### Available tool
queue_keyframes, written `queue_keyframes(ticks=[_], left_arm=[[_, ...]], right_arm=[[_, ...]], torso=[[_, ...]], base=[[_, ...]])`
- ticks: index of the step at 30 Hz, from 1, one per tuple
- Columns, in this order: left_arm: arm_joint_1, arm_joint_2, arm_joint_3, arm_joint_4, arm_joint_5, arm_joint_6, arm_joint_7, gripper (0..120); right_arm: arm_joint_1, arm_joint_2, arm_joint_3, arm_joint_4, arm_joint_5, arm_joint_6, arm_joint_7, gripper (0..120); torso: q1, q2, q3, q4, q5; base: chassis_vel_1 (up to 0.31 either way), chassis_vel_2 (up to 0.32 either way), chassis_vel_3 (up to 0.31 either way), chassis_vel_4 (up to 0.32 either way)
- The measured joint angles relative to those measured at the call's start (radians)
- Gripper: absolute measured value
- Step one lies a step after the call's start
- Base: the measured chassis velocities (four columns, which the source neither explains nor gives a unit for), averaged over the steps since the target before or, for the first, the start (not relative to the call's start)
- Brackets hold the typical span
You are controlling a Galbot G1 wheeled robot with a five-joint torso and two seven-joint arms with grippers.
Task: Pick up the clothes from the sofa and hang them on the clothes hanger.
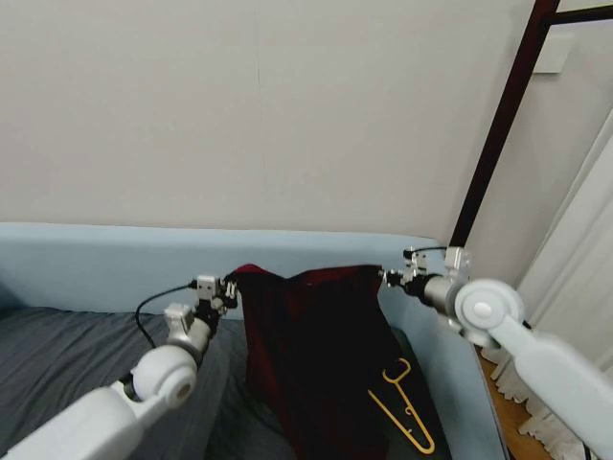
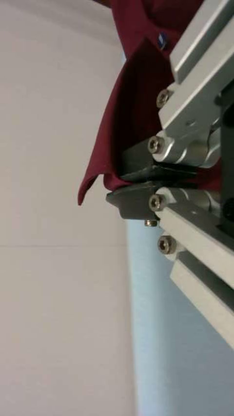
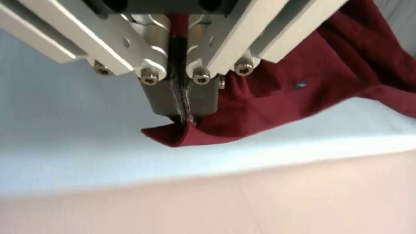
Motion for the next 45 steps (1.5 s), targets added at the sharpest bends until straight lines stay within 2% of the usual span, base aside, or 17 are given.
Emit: queue_keyframes(ticks=[1, 2, 6, 7, 11, 16, 20, 22, 25, 27, 28, 31, 35, 37, 42, 45], left_arm=[[-0.053, 0.001, 0.015, 0.000, -0.022, 0.021, 0.001, 0], [-0.053, 0.001, 0.015, 0.000, -0.022, 0.021, 0.001, 0], [-0.287, 0.012, 0.121, 0.031, -0.103, 0.063, 0.004, 0], [-0.287, 0.012, 0.121, 0.031, -0.103, 0.063, 0.004, 0], [-0.493, 0.024, 0.259, 0.093, -0.173, 0.071, 0.020, 0], [-0.577, 0.008, 0.318, 0.167, -0.184, 0.057, 0.036, 0], [-0.583, -0.005, 0.326, 0.194, -0.180, 0.030, 0.050, 0], [-0.569, 0.006, 0.318, 0.181, -0.175, 0.021, 0.053, 0], [-0.482, 0.078, 0.244, 0.076, -0.167, 0.014, 0.046, 0], [-0.383, 0.146, 0.140, -0.017, -0.162, 0.014, 0.044, 0], [-0.383, 0.146, 0.140, -0.017, -0.162, 0.014, 0.044, 0], [-0.259, 0.239, 0.012, -0.131, -0.160, 0.011, 0.039, 0], [-0.223, 0.300, -0.063, -0.211, -0.204, 0.009, 0.033, 0], [-0.192, 0.350, -0.144, -0.284, -0.253, 0.026, 0.021, 0], [-0.123, 0.408, -0.223, -0.337, -0.273, 0.036, 0.013, 0], [-0.080, 0.403, -0.229, -0.328, -0.246, 0.034, 0.010, 0]], right_arm=[[0.036, -0.006, -0.012, -0.001, 0.012, 0.001, 0.004, 0], [0.036, -0.006, -0.012, -0.001, 0.012, 0.001, 0.004, 0], [0.170, -0.023, -0.060, -0.017, 0.055, 0.006, 0.018, 0], [0.170, -0.023, -0.060, -0.017, 0.055, 0.006, 0.018, 0], [0.316, -0.026, -0.115, -0.069, 0.087, 0.008, 0.021, 0], [0.396, -0.019, -0.154, -0.113, 0.096, 0.011, 0.021, 0], [0.399, -0.021, -0.157, -0.118, 0.096, 0.018, 0.026, 0], [0.395, -0.028, -0.154, -0.103, 0.099, 0.019, 0.028, 0], [0.377, -0.064, -0.137, -0.033, 0.134, 0.019, 0.036, 0], [0.370, -0.092, -0.122, 0.028, 0.181, 0.019, 0.051, 0], [0.370, -0.092, -0.122, 0.028, 0.181, 0.019, 0.051, 0], [0.360, -0.144, -0.086, 0.137, 0.265, 0.018, 0.076, 0], [0.352, -0.204, -0.034, 0.233, 0.335, 0.019, 0.115, 0], [0.350, -0.224, 0.008, 0.282, 0.348, 0.020, 0.139, 0], [0.319, -0.257, 0.055, 0.336, 0.367, 0.026, 0.158, 0], [0.277, -0.266, 0.071, 0.356, 0.366, 0.026, 0.160, 0]], torso=[[0.000, 0.000, 0.000, -0.0001, -0.0002], [0.000, 0.000, 0.000, -0.0001, -0.0002], [0.000, 0.000, 0.000, -0.0008, 0.0003], [0.000, 0.000, 0.000, -0.0008, 0.0003], [0.000, 0.000, 0.000, -0.0002, 0.0003], [0.000, 0.000, 0.000, 0.0000, 0.0002], [0.000, 0.000, 0.000, -0.0007, 0.0003], [0.000, 0.000, 0.000, -0.0009, 0.0004], [0.000, 0.000, 0.000, -0.0006, 0.0004], [0.000, 0.000, 0.000, -0.0005, 0.0003], [0.000, 0.000, 0.000, -0.0005, 0.0003], [0.000, 0.000, 0.000, 0.0013, -0.0004], [0.000, 0.000, 0.000, -0.0007, 0.0001], [0.000, 0.000, 0.000, -0.0012, 0.0005], [0.000, 0.000, 0.000, 0.0002, 0.0003], [0.000, 0.000, 0.000, -0.0001, 0.0001]], base=[[0.000, 0.000, 0.000, 0.000], [0.000, 0.000, 0.000, 0.000], [0.000, 0.000, 0.000, 0.000], [0.000, 0.000, 0.000, 0.000], [0.000, 0.000, 0.000, 0.000], [0.000, 0.000, 0.000, 0.000], [0.000, 0.000, 0.000, 0.000], [0.000, 0.000, 0.000, 0.000], [0.000, 0.000, 0.000, 0.000], [0.000, 0.000, 0.000, 0.000], [0.000, 0.000, 0.000, 0.000], [0.000, 0.000, 0.000, 0.000], [0.000, 0.000, 0.000, 0.000], [0.000, 0.000, 0.000, 0.000], [0.000, 0.000, 0.000, 0.000], [0.000, 0.000, 0.000, 0.000]])
